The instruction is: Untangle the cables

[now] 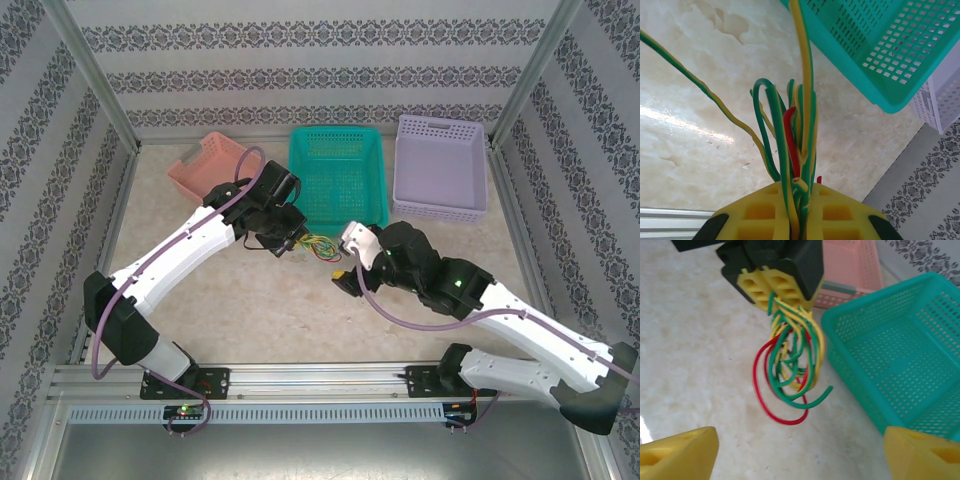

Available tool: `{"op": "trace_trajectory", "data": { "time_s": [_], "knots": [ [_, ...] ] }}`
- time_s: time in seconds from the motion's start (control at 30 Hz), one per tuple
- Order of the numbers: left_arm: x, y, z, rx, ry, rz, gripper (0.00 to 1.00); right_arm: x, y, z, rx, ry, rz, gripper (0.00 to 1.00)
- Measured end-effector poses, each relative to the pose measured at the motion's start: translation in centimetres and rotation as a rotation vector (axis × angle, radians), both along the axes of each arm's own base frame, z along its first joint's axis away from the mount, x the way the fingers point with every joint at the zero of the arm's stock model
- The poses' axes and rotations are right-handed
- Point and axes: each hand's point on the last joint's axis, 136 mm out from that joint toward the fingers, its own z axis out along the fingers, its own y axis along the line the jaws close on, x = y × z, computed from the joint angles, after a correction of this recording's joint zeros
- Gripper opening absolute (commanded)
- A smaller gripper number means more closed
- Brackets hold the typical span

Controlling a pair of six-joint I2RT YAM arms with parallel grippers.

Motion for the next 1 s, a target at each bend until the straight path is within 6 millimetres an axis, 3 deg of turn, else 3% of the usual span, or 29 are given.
{"op": "trace_trajectory", "data": {
  "time_s": [0.17,0.3,0.47,0.63,0.67,0.83,0.97,1.0],
  "knots": [
    [0.3,0.0,-0.1,0.012,-0.012,-0.009,0.00,3.4,0.6,-1.4,0.170,0.306,-0.094,0.79],
    [0.4,0.1,0.0,0.011,-0.012,-0.008,0.00,2.9,2.7,-0.8,0.307,0.483,-0.053,0.70],
    [0.4,0.0,-0.1,0.007,-0.013,-0.014,0.00,2.0,4.3,-1.3,0.377,0.659,-0.020,0.41],
    [0.9,-0.2,0.0,-0.003,-0.050,-0.015,0.00,3.0,4.0,-1.4,0.454,0.766,-0.076,0.03],
    [1.1,-0.1,0.1,-0.006,-0.073,-0.012,0.00,3.2,4.0,-1.4,0.479,0.793,-0.087,0.00],
    [1.4,0.5,1.1,-0.022,-0.244,0.010,0.00,3.2,4.3,-1.3,0.631,0.958,-0.094,0.00],
    [0.9,1.2,2.3,-0.056,-0.403,0.004,0.00,2.5,4.9,-0.5,0.692,1.054,-0.063,0.48],
    [1.0,1.4,2.8,-0.054,-0.448,-0.008,0.00,2.4,4.8,-0.3,0.695,1.063,-0.068,0.55]
  ]
}}
